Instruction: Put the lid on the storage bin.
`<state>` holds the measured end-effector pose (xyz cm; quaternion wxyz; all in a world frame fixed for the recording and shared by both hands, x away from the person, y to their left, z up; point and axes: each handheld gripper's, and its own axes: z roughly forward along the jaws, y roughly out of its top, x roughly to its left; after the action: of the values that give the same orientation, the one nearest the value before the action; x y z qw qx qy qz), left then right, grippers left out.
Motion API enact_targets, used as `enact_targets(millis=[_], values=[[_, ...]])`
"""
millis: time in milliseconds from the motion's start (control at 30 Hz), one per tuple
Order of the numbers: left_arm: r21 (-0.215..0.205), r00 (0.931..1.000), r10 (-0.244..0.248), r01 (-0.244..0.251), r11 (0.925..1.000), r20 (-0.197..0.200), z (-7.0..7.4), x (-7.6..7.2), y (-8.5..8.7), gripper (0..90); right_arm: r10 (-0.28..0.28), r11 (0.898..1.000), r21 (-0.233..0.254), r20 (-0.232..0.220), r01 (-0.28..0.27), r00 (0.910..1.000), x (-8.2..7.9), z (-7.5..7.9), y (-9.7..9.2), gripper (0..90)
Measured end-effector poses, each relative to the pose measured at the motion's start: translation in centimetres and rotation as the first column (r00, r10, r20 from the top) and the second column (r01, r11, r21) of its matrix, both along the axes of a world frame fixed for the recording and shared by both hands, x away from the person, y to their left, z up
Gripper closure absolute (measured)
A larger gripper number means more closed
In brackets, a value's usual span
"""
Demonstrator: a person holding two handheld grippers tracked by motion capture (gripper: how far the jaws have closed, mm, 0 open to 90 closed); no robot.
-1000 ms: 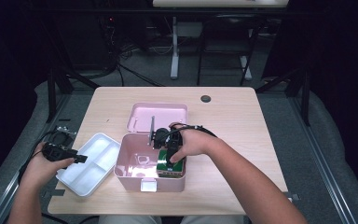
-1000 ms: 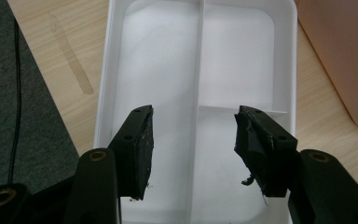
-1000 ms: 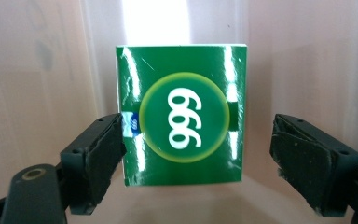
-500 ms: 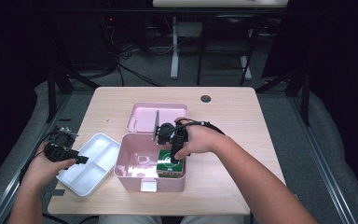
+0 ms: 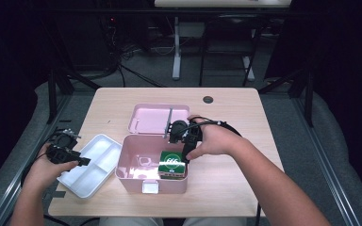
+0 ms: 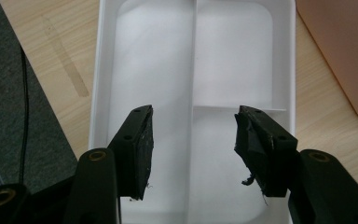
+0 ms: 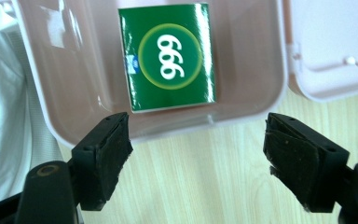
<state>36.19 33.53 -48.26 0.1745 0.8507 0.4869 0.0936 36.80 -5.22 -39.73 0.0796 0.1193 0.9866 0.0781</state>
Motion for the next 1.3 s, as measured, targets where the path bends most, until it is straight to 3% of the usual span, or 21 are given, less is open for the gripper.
enact_targets(millis=[233, 433, 667, 700, 800, 867, 967, 1000, 1033, 1067, 1133, 1167, 1300], values=[[-0.016, 0.9999, 0.013, -0.013, 0.9998, -0.002, 0.1, -0.1, 0.3, 50.4, -0.064, 0.996, 0.054, 0.01, 0.064, 0.9979, 0.0, 0.3, -2.9, 23.3], [-0.005, 0.9997, 0.023, -0.023, 0.9997, -0.001, 0.1, -0.1, 0.5, 51.2, -0.139, 0.987, 0.083, 0.022, 0.136, 0.9901, 0.2, -0.3, -5.4, 24.3], [-0.014, 0.9997, 0.022, -0.022, 0.9996, -0.01, 0.1, -0.2, 0.2, 50.7, -0.236, 0.959, 0.162, 0.007, 0.232, 0.9717, 0.1, -2.3, -7.3, 25.4], [-0.014, 0.9997, 0.022, -0.022, 0.9996, -0.01, 0.1, -0.2, 0.2, 50.8, -0.236, 0.959, 0.162, 0.007, 0.232, 0.9717, 0.1, -2.3, -7.3, 25.4], [-0.011, 0.9998, 0.011, -0.011, 0.9999, -0.015, 0.1, -0.3, 0.1, 50.8, -0.274, 0.944, 0.192, 0.011, 0.267, 0.9615, -0.1, -3.6, -8.1, 26.4], [-0.017, 0.9999, 0.003, -0.003, 0.9999, -0.017, 0.2, -0.3, 0.1, 51.3, -0.28, 0.941, 0.203, 0.015, 0.272, 0.9598, -0.1, -3.8, -8.3, 26.4], [-0.008, 0.9998, -0.013, 0.013, 0.9999, -0.017, 0.7, -0.4, 0.1, 55.1, -0.311, 0.927, 0.231, 0.027, 0.297, 0.9501, -0.2, -4.2, -8.9, 26.5], [-0.007, 0.9997, -0.021, 0.021, 0.9997, -0.015, 1.0, -0.3, 0.2, 55.6, -0.346, 0.907, 0.262, 0.017, 0.33, 0.9379, -0.3, -4.5, -9.4, 26.4], [-0.006, 0.9997, -0.019, 0.019, 0.9998, -0.017, 1.1, -0.3, 0.2, 55.7, -0.365, 0.895, 0.275, 0.003, 0.35, 0.9311, -0.3, -4.6, -9.6, 26.4], [-0.006, 0.9997, -0.019, 0.019, 0.9998, -0.017, 1.1, -0.3, 0.2, 56.1, -0.365, 0.895, 0.275, 0.003, 0.35, 0.9311, -0.3, -4.6, -9.6, 26.4], [-0.001, 0.9997, -0.018, 0.018, 0.9998, -0.019, 1.3, -0.2, 0.3, 56.1, -0.396, 0.873, 0.299, -0.022, 0.384, 0.9178, -0.4, -4.9, -10.0, 27.0], [0.001, 0.9998, -0.013, 0.013, 0.9999, -0.017, 1.5, -0.3, 0.4, 56.6, -0.428, 0.853, 0.316, -0.031, 0.415, 0.9033, -0.7, -5.2, -10.2, 28.5], [0.0, 0.9994, -0.007, 0.007, 1.0, -0.035, 1.5, -0.3, 0.5, 59.7, -0.436, 0.85, 0.318, -0.023, 0.42, 0.8996, -1.4, -5.6, -10.1, 28.7]])
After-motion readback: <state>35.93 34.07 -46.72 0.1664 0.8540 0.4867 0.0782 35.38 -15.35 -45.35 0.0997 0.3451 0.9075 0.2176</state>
